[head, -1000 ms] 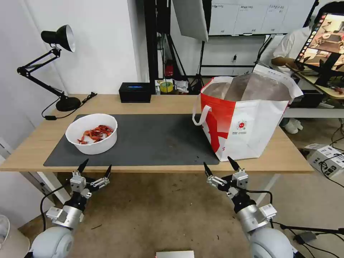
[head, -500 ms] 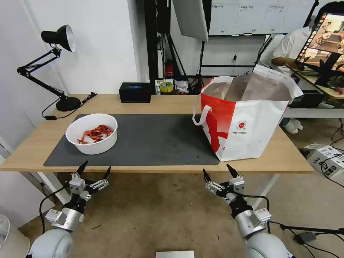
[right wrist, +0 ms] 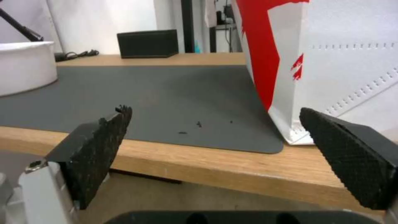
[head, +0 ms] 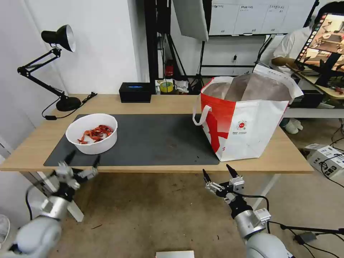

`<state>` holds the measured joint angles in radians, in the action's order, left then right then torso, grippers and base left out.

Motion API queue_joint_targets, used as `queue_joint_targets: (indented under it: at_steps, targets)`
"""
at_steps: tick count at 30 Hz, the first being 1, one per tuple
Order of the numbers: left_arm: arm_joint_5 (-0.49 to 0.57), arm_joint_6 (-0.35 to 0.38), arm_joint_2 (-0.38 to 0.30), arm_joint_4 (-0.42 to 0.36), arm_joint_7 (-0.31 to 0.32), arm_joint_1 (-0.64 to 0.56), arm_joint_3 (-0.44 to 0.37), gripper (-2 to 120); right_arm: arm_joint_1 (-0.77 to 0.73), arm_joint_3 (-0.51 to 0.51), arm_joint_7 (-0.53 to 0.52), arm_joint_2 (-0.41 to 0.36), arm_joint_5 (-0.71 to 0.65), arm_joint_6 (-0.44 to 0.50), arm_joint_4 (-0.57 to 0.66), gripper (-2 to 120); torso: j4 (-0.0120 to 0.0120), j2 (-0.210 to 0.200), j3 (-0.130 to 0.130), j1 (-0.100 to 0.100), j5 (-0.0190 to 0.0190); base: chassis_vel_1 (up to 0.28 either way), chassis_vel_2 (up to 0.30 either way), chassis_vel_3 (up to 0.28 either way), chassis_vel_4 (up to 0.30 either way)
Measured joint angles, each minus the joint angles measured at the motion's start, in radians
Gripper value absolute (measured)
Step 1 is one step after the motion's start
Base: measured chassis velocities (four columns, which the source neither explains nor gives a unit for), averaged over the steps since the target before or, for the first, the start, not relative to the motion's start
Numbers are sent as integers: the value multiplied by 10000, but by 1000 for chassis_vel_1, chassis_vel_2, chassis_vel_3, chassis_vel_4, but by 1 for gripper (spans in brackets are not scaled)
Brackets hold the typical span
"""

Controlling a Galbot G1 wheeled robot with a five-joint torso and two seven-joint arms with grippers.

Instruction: Pick up the trash from the table and place it into the takeout bag.

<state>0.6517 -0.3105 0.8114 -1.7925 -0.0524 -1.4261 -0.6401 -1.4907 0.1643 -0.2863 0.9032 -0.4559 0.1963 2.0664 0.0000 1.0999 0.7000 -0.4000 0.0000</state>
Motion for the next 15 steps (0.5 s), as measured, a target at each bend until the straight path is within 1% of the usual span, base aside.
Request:
queue_joint_targets:
  at_steps: [1, 3, 4, 5, 6, 7, 8, 9, 11, 12, 13, 15]
  targets:
    - [0, 0, 0, 0, 0, 0, 0, 100, 0, 0, 0, 0, 0, 0, 0, 100, 0, 0, 0, 0, 0, 0, 0, 0, 0]
    - [160, 503, -398, -85, 535, 401, 144, 100, 2, 0, 1, -1, -2, -2, 2, 100, -1, 0, 0, 0, 0, 0, 0, 0, 0]
    - [301, 946, -617, -164, 856, 595, 197, 100, 2, 0, 0, -3, -3, -2, 3, 100, -3, 0, 0, -1, -1, 0, 0, 0, 0]
    - [301, 946, -617, -164, 856, 595, 197, 100, 2, 0, 0, -3, -3, -2, 3, 100, -3, 0, 0, -1, -1, 0, 0, 0, 0]
    - [455, 1438, -840, -257, 1111, 718, 194, 100, 4, -1, 0, -4, -5, -2, 4, 100, -3, 0, 0, -1, 0, 0, 0, 0, 0]
    - [543, 1704, -956, -292, 1237, 747, 158, 100, 4, 0, 0, -4, -5, -3, 5, 100, -3, 0, 0, -1, 1, 0, 0, 0, 0]
    - [543, 1704, -956, -292, 1237, 747, 158, 100, 4, 0, 0, -4, -5, -3, 5, 100, -3, 0, 0, -1, 1, 0, 0, 0, 0]
    - [715, 2165, -1120, -353, 1415, 782, 67, 100, 5, 1, 0, -6, -5, -3, 5, 100, -1, -1, 0, -1, -2, 0, 0, 0, 0]
    - [1329, 3375, -1520, -482, 1685, 964, -64, 100, 8, 1, 1, -5, -5, -3, 8, 100, 1, 0, 0, -1, 0, 0, 0, 0, 0]
    - [1329, 3375, -1520, -482, 1685, 964, -64, 100, 8, 1, 1, -5, -5, -3, 8, 100, 1, 0, 0, -1, 0, 0, 0, 0, 0]
    - [1766, 4051, -1738, -531, 1863, 1083, -123, 100, 8, 1, 1, -5, -6, -3, 10, 100, -1, 0, 0, -1, -1, 0, 0, 0, 0]
    - [2500, 4957, -2103, -497, 2176, 1473, -96, 100, 10, 2, 2, -6, -6, -3, 10, 100, 3, 0, 0, -1, -2, 0, 0, 0, 0]
